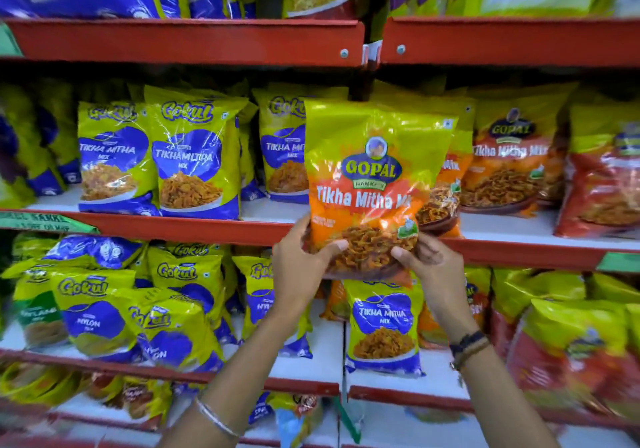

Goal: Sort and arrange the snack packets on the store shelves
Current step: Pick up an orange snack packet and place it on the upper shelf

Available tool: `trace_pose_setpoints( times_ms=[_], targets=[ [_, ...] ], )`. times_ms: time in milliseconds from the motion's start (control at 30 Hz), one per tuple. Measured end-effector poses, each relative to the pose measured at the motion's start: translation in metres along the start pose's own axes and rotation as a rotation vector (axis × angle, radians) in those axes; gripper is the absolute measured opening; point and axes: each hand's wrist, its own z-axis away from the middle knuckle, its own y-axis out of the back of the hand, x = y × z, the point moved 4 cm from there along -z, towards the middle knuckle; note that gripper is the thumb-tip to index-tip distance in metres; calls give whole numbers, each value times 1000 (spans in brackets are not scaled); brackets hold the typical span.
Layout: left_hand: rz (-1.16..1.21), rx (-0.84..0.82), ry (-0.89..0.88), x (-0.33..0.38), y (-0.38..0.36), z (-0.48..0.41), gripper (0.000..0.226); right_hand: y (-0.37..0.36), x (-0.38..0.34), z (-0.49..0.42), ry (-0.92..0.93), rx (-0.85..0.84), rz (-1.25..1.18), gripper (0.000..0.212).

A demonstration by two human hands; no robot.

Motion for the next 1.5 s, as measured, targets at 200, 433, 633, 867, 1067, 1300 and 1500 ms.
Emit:
trace_pose_setpoints(
  times_ms=[200,433,633,867,1067,1300,1500],
  targets=[
    [-55,-116,155,-17,-39,51,35,52,31,42,-180,47,-7,78],
    [-62,-139,217,-26,-64,80,29,84,51,60,-227,100,34,68],
    [-77,-115,216,-20,-80,86,28,99,43,62,-232,86,46,77],
    [14,-165,126,26,-124,69,41,143,16,40,-154,130,13,62],
    [157,-201,-37,75,-197,32,52,203,-31,-16,57,212,70,40],
    [166,-266,-76,83,-269,1,54,255,-35,-72,141,314,148,57],
    [68,-230,-24,54,-298,-19,57,264,-3,-101,85,221,234,44]
  ],
)
